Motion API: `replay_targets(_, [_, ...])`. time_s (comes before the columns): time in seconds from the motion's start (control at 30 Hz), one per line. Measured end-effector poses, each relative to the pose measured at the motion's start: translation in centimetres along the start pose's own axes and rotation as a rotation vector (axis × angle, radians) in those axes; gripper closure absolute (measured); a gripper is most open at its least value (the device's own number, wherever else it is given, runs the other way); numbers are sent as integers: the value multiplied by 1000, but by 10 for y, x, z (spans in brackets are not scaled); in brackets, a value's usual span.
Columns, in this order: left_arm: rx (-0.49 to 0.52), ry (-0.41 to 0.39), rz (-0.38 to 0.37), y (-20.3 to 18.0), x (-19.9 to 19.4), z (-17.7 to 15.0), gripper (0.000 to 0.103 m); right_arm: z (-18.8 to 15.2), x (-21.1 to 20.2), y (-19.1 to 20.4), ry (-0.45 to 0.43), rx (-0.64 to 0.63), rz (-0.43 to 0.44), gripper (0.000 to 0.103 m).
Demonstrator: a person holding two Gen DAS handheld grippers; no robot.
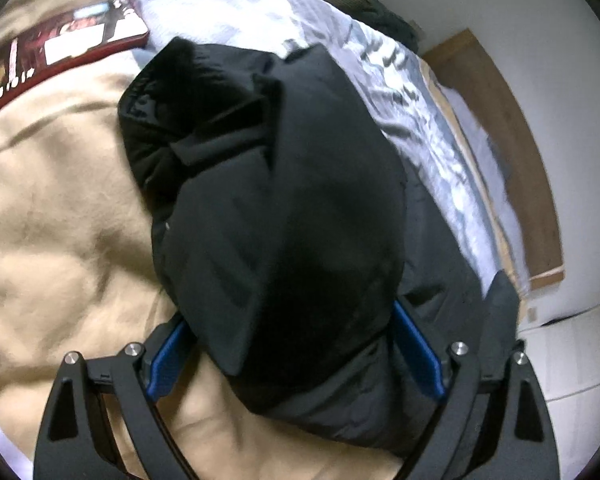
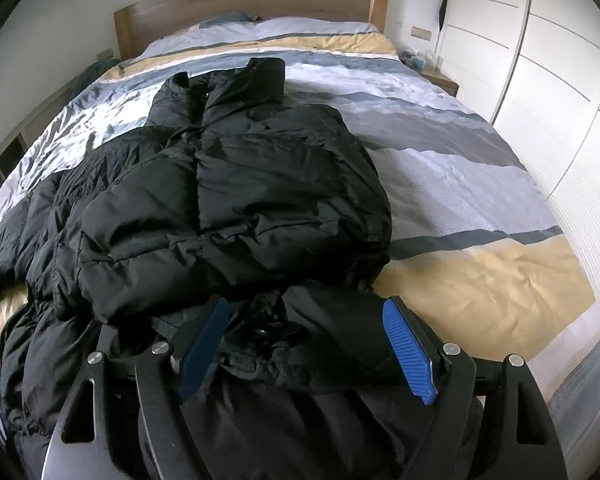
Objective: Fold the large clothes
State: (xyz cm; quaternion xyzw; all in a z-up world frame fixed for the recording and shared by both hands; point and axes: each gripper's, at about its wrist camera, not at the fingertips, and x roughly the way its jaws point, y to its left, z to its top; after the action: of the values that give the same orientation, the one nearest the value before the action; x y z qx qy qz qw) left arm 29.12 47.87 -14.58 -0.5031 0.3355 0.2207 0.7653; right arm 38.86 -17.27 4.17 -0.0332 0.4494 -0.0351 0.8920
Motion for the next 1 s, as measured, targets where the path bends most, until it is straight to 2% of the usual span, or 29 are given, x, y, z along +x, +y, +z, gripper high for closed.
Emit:
replay_targets(0.07, [-29, -2, -22, 2, 2, 1, 15, 0, -1, 0, -1, 0, 0, 24])
replay_targets(0.13, [-67, -1, -55, 7, 2, 4, 32, -1, -1, -1, -2, 0, 0, 24])
replay_targets(0.23, [-130, 20, -126, 14, 4, 5, 51, -1, -2, -2, -3, 4, 0, 24])
replay_targets(0.27, [-142, 25, -144, 15, 5, 5, 54, -2, -2, -4, -4, 8, 0, 24])
replay_targets(0.43, [-157, 33, -192, 10, 5, 4, 80, -4, -3, -10, -6, 19, 4, 24])
replay_targets(0.5, [-143, 28, -200, 2, 2, 6, 86, -6, -4, -14, -6, 25, 6, 24])
replay_targets(0.63, [-114, 12, -203, -8, -7, 11, 92, -7, -7, -22, -10, 38, 4, 24])
replay_targets(1.0, [30, -44, -201, -57, -41, 7, 95, -8, -26, -40, -40, 71, 11, 24])
